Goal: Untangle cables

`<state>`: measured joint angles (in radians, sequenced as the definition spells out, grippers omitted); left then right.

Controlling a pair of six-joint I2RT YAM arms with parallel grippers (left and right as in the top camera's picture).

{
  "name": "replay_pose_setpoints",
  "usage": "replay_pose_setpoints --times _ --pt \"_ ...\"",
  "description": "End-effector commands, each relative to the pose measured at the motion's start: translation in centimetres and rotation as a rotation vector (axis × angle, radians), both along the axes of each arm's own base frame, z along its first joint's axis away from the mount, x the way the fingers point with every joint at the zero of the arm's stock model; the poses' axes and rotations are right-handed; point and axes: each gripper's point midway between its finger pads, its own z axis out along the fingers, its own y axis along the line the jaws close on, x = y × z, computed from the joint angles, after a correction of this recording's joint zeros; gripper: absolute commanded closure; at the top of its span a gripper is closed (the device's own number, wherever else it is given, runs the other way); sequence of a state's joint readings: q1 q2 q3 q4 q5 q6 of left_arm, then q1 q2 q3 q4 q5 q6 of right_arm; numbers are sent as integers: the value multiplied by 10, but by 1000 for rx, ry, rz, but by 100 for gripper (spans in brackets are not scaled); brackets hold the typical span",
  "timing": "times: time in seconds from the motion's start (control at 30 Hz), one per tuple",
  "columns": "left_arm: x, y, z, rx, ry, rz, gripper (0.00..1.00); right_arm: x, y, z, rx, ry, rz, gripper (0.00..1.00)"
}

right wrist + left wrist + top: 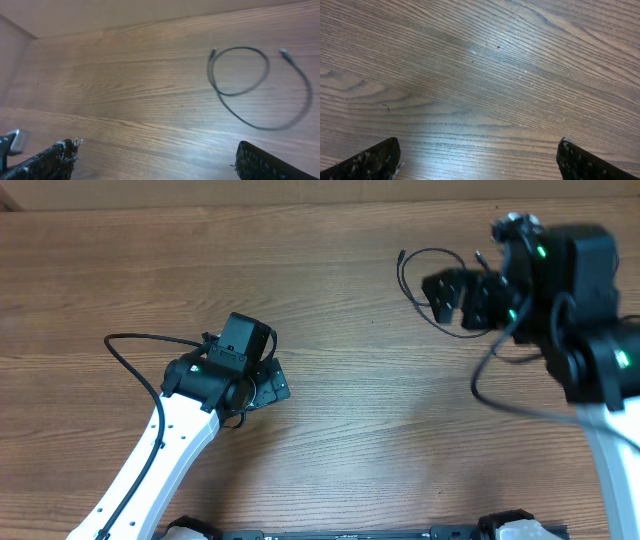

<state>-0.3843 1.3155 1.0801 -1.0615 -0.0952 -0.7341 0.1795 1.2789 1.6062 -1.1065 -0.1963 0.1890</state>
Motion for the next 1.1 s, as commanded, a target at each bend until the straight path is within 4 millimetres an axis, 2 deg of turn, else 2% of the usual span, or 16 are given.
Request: replay_pose_setpoints --times 0.0,0.47,0.63,0.77,1.07 --pt "0 4 0 9 -8 21 0 -24 -14 -3 -28 -25 -58 0" --pt "0 4 0 9 -8 21 0 -87 -45 -22 -4 -193 -183 0" --pt "0 4 0 9 -8 21 0 -110 -60 -44 -21 -217 -239 0" --pt "0 4 0 9 -8 21 0 -117 -66 -58 34 -195 -315 0" --pt "0 4 1 9 -8 21 0 -126 -67 -81 21 -90 -329 0"
